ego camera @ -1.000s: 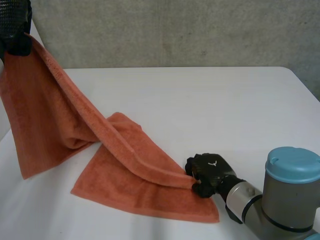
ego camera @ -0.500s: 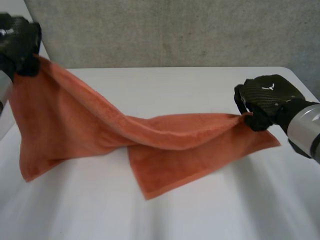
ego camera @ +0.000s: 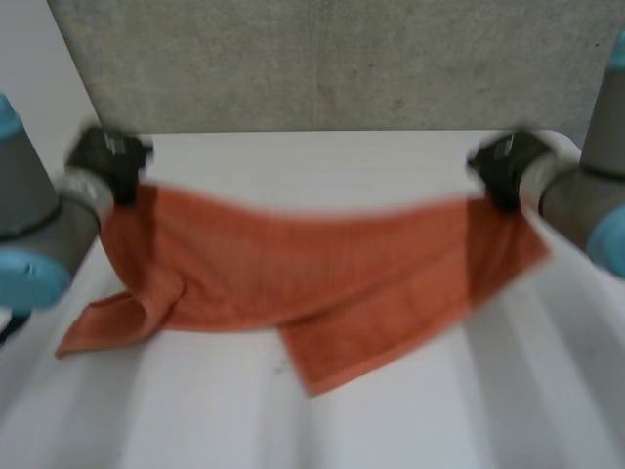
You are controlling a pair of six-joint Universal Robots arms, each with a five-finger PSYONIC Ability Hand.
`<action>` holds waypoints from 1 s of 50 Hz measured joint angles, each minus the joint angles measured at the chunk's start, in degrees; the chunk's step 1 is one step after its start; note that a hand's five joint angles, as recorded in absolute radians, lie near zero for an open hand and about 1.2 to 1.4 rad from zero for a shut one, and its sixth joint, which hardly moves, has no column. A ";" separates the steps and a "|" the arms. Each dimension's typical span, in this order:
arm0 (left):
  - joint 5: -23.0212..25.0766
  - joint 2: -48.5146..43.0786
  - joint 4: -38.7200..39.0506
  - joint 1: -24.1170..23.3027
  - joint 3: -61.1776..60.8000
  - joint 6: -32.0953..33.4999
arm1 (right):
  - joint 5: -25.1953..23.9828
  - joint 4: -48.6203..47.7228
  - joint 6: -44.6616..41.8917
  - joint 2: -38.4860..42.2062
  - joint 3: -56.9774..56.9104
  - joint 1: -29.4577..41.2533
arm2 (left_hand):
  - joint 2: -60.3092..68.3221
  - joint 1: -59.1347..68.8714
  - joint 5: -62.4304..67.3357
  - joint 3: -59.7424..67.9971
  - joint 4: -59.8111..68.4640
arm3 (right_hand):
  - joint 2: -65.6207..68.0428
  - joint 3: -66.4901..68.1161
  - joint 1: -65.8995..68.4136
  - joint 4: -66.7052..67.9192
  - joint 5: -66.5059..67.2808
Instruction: Fold the laundry
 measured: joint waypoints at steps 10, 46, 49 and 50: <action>-0.32 3.02 27.22 -0.79 19.73 -3.10 | 2.54 -32.08 6.35 -9.77 -11.80 0.03 | 0.02 0.00 0.00 0.05 0.01 | 0.00 0.00 0.00 0.00 0.12; 5.85 -4.41 29.33 2.09 -23.51 -12.61 | -2.41 -38.07 7.93 4.07 33.08 -1.75 | 0.07 0.00 0.00 0.05 0.01 | -9.97 -9.24 -6.79 -9.73 -7.78; 5.78 -2.96 28.69 2.63 -24.12 -12.65 | -2.63 -38.05 9.03 3.23 33.88 -2.23 | 0.07 0.00 0.00 0.05 0.01 | -22.86 -22.83 -18.48 -23.26 -20.81; 5.74 -1.74 28.31 3.03 -24.57 -12.70 | -2.88 -38.07 10.90 1.75 34.83 -2.90 | 0.07 0.00 0.00 0.05 0.01 | -32.91 -32.90 -26.34 -33.47 -31.43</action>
